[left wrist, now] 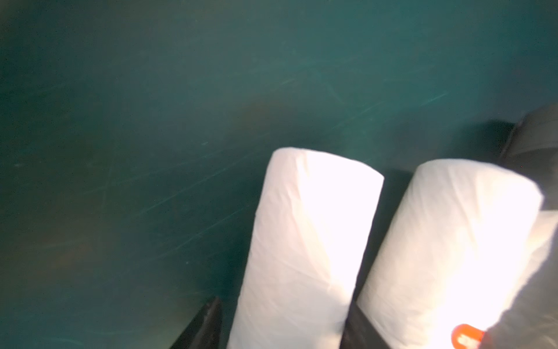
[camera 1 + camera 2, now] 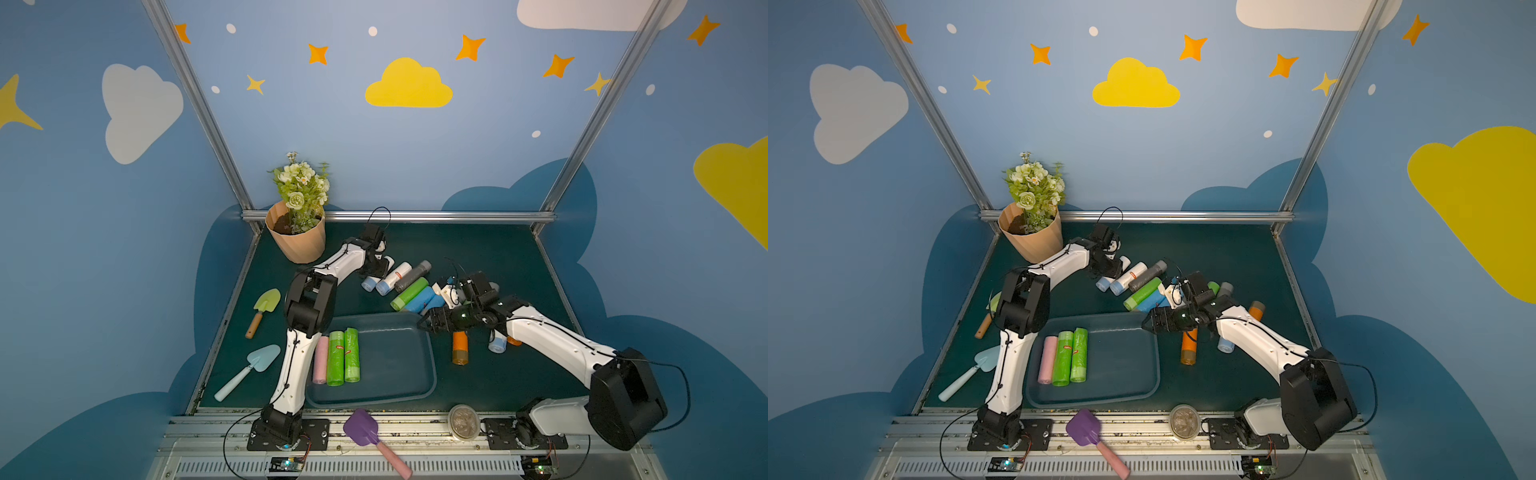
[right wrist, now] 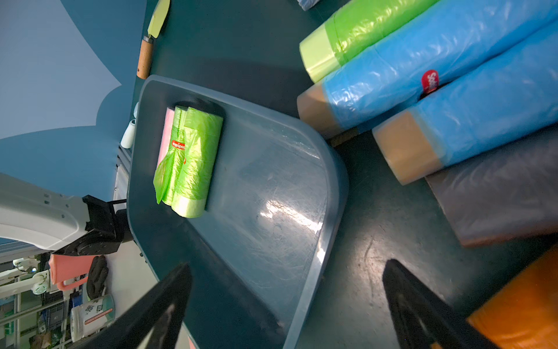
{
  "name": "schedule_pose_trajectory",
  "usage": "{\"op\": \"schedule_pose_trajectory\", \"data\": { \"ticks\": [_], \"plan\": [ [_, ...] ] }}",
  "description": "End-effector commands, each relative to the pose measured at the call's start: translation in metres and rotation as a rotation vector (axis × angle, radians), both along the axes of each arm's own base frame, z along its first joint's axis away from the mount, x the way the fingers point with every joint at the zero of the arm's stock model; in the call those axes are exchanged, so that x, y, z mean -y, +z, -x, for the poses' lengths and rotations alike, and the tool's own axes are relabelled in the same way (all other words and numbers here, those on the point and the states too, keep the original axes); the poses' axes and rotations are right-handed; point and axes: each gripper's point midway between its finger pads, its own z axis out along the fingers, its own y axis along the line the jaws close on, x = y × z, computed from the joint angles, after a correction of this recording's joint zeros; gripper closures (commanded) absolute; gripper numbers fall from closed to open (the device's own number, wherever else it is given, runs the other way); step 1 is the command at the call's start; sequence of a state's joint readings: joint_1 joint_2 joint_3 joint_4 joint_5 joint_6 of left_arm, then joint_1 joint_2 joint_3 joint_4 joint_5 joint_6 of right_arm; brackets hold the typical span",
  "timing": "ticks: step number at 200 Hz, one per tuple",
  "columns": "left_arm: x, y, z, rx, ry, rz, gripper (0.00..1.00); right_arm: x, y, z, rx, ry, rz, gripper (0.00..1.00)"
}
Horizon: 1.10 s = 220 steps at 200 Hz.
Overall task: Put the roll of trash bags into the storage box
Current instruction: Pick up the roll of trash bags from the center of the board.
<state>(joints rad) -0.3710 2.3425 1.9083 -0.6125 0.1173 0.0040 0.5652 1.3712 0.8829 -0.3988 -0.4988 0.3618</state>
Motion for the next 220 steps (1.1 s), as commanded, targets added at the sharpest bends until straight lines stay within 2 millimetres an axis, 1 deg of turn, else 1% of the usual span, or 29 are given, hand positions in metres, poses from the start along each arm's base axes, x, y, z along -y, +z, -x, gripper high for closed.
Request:
{"op": "schedule_pose_trajectory", "data": {
  "ticks": [1,15,26,46,69,87,119,137,155,182,195,220],
  "plan": [
    [-0.012,-0.006,0.0,-0.024,0.026,-0.03,0.47,-0.005,0.009,-0.006,0.018,0.009,-0.022,0.03],
    [-0.019,-0.006,-0.001,-0.019,0.045,-0.046,0.5,-0.006,0.01,-0.007,0.017,0.008,-0.026,0.03],
    [-0.029,-0.005,-0.003,-0.009,0.067,-0.071,0.52,-0.007,0.011,-0.007,0.016,0.009,-0.027,0.03],
    [-0.045,0.001,-0.006,0.035,0.112,-0.103,0.54,-0.008,0.011,-0.008,0.011,0.012,-0.033,0.03],
    [-0.062,0.014,-0.01,0.091,0.169,-0.136,0.56,-0.01,0.015,-0.008,0.01,0.013,-0.041,0.03],
    [-0.072,0.027,-0.01,0.12,0.208,-0.149,0.58,-0.012,0.019,-0.008,0.013,0.016,-0.05,0.03],
    [-0.077,0.05,-0.003,0.146,0.255,-0.134,0.59,-0.014,0.026,-0.003,0.033,0.029,-0.047,0.03],
    [-0.08,0.064,0.007,0.146,0.285,-0.114,0.6,-0.014,0.026,0.003,0.04,0.027,-0.038,0.03],
    [-0.082,0.075,0.022,0.138,0.327,-0.076,0.6,-0.015,0.023,0.01,0.03,0.027,-0.023,0.03],
    [-0.075,0.09,0.05,0.103,0.354,0.017,0.6,-0.019,0.025,0.024,0.058,0.04,-0.005,0.03],
    [-0.073,0.094,0.063,0.093,0.371,0.046,0.6,-0.02,0.024,0.03,0.062,0.049,0.006,0.03],
    [-0.071,0.097,0.087,0.067,0.399,0.086,0.6,-0.025,0.028,0.041,0.071,0.072,0.004,0.03]
  ]
}}
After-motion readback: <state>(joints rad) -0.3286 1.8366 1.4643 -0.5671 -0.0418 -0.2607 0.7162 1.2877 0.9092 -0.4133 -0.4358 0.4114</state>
